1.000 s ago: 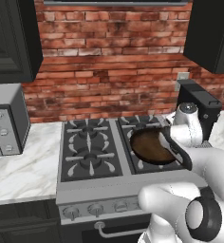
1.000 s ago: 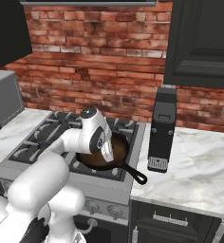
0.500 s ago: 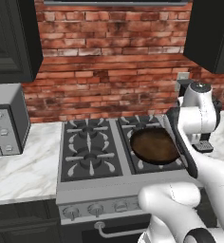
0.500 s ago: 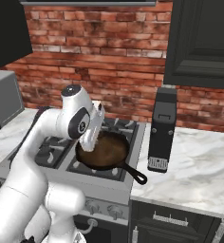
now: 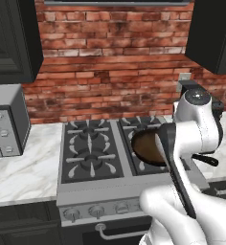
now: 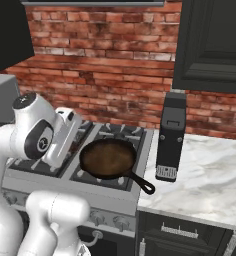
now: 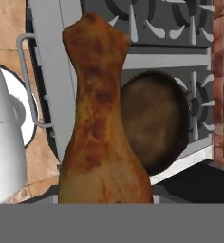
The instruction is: Take the chicken drumsticks from the pan and place one on each plate on the dining counter.
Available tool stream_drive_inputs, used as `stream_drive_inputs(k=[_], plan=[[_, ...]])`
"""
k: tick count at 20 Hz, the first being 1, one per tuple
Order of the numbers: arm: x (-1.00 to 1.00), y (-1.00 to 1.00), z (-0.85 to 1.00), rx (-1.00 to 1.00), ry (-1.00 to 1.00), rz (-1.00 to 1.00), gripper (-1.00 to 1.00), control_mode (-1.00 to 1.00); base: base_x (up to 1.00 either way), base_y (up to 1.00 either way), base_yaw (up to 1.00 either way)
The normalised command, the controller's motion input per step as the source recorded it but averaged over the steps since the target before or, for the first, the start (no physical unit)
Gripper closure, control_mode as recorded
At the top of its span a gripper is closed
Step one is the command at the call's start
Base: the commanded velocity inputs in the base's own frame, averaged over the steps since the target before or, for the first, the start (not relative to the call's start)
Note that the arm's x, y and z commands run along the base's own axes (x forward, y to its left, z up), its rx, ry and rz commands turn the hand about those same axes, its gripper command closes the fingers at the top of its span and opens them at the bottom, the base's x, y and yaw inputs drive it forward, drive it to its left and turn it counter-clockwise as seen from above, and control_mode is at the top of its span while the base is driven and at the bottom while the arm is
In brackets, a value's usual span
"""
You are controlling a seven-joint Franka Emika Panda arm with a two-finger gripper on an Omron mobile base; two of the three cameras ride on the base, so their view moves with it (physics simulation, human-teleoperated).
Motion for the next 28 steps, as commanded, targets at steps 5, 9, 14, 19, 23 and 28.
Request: stream_drive_inputs(k=[5,9,14,19,23,28], plan=[[0.00,0.28,0.00,0.00,-0.13,-0.02,1.00,-1.00,0.00,0.00,0.00],[-0.03,0.08,0.00,0.00,-0.06,0.00,1.00,1.00,-0.21,0.04,0.01],[0.00,0.00,0.00,0.00,0.00,0.00,1.00,1.00,-0.73,0.40,0.29],[0.00,0.00,0.00,0.00,0.00,0.00,1.00,1.00,-0.75,0.32,0.39],[0.00,0.00,0.00,0.00,0.00,0.00,1.00,1.00,-0.92,0.43,0.38],[0.00,0.00,0.00,0.00,0.00,0.00,1.00,1.00,-1.00,0.41,0.29]])
